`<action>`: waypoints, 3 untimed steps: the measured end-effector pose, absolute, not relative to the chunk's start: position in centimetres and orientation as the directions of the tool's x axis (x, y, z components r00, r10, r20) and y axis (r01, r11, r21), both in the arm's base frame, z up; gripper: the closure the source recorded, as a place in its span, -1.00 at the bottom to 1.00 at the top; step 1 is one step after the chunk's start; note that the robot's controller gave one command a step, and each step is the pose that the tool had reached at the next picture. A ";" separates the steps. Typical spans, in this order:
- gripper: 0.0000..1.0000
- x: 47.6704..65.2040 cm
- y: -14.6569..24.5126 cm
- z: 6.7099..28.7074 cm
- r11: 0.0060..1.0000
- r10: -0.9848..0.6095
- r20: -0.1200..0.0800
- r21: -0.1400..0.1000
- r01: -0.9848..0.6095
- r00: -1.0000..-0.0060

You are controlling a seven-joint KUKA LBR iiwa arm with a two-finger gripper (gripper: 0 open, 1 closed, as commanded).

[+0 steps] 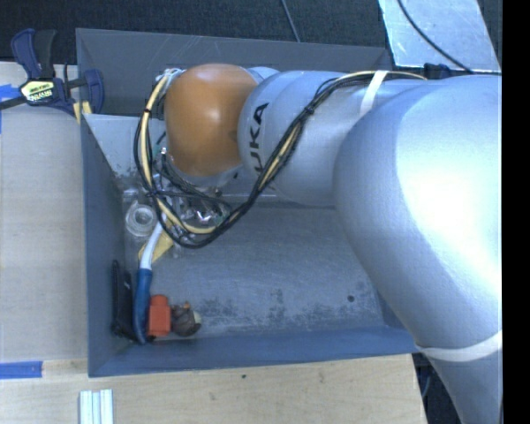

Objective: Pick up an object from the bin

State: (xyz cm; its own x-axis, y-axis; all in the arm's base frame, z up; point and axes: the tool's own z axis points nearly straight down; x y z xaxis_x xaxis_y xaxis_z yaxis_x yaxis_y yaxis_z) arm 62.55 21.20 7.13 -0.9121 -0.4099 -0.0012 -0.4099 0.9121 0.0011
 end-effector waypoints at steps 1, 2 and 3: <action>-1.00 59.8 22.9 9.8 0.500 -0.866 0.000 0.003 -0.866 -0.500; -1.00 60.9 24.1 7.2 0.681 -0.732 -0.005 -0.002 -0.732 -0.681; 1.00 61.6 24.5 7.4 0.039 -0.999 -0.010 -0.009 -0.999 -0.039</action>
Offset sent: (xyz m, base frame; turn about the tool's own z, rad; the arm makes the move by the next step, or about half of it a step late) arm -0.0182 0.0305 -0.0013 -0.4020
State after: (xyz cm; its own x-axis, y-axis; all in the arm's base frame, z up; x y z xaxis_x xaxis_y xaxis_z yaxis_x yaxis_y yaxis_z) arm 61.64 24.47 7.35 -0.0394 -0.9992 -0.0103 -0.9992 0.0395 -0.0092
